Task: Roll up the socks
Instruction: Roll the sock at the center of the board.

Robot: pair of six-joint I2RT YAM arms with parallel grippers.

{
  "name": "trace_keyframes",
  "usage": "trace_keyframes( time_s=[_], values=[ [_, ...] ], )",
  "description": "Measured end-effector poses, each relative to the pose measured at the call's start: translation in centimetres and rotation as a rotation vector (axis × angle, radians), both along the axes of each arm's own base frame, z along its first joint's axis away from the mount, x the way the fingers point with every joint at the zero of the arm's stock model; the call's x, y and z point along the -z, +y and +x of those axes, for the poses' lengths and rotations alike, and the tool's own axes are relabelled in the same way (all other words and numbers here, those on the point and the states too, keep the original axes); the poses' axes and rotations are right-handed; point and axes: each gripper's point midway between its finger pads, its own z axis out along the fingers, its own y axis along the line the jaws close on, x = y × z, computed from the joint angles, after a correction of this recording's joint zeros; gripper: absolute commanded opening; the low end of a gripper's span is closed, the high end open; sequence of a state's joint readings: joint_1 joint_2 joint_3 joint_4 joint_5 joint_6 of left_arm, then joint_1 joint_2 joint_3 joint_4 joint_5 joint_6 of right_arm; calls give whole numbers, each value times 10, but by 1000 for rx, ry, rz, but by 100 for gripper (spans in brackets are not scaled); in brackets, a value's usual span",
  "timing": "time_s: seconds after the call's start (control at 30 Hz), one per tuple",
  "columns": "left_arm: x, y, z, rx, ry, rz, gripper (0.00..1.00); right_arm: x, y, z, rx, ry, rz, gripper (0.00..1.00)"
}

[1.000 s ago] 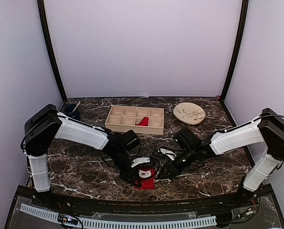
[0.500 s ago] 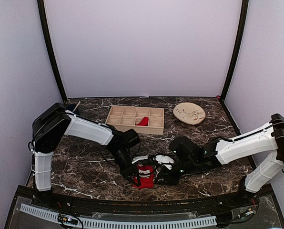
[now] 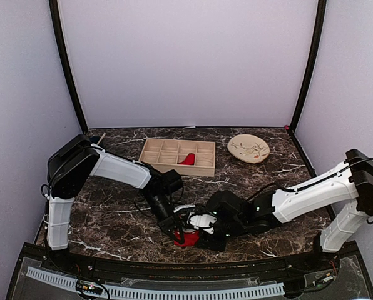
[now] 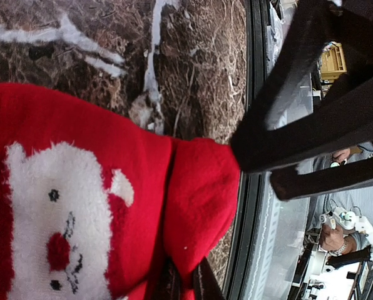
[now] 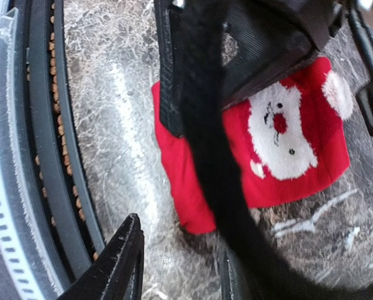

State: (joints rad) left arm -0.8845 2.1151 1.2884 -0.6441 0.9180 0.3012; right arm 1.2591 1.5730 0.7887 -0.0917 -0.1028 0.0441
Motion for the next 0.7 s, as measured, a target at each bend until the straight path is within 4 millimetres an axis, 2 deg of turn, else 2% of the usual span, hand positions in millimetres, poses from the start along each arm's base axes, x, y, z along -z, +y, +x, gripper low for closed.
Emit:
trace_keyframes(
  time_s=[0.2,0.47,0.6,0.7],
  values=[
    [0,1,-2,2,12,4,0,17,1,5,-13,-38,-61,40],
    [0,3,-2,-2,29,6,0,23,4,12,-25,-77,-91,40],
    [0,3,-2,-4,37,4,0,24,6,12,-36,-87,-98,37],
    [0,3,-2,-3,38,2,0,25,6,12,-43,-91,-100,30]
  ],
)
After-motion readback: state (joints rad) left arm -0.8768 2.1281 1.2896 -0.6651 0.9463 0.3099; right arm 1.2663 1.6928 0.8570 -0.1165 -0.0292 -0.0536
